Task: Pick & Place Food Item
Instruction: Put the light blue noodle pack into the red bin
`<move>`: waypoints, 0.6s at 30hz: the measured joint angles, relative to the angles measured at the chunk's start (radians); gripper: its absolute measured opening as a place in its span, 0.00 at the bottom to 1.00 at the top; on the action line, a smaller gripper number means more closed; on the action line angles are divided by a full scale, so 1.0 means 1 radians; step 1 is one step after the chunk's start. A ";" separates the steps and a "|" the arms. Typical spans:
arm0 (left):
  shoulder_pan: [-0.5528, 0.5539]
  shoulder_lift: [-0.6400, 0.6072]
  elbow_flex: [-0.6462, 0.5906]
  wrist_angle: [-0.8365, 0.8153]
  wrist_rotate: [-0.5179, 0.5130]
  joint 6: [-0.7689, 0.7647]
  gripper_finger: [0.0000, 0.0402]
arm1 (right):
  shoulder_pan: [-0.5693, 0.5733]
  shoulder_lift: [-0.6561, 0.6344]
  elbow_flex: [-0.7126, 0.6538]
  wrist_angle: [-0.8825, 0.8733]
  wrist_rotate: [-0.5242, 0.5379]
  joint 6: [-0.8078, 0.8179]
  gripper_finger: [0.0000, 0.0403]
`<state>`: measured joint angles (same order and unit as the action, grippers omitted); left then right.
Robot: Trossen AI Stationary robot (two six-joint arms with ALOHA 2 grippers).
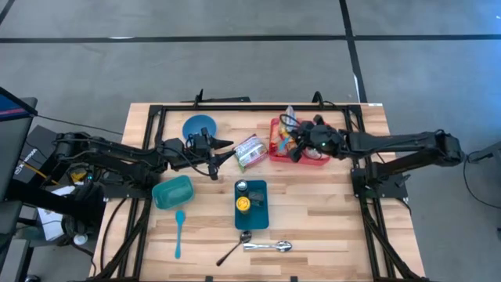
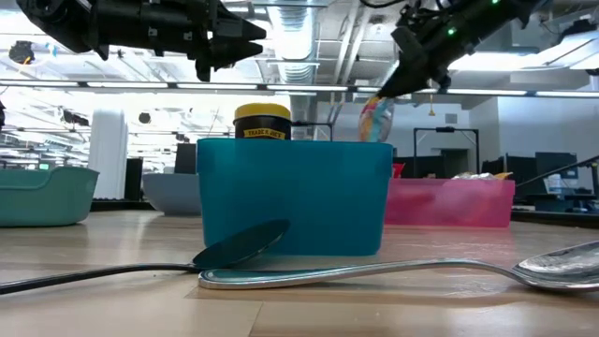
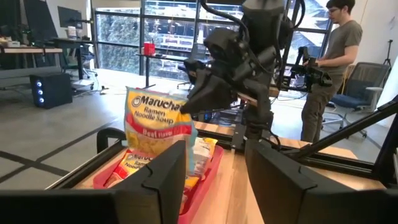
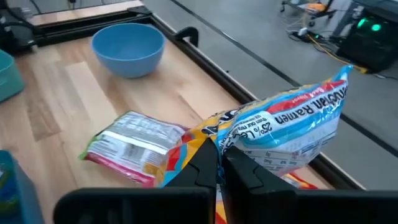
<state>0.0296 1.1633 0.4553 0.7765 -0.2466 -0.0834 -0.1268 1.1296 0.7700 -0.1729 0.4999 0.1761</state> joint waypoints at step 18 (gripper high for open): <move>0.000 0.000 0.000 -0.001 0.000 0.000 0.38 | -0.137 -0.038 -0.033 -0.232 0.000 0.009 0.00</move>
<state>0.0296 1.1637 0.4553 0.7753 -0.2462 -0.0837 -0.2641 1.0912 0.7369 -0.4051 0.4995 0.1856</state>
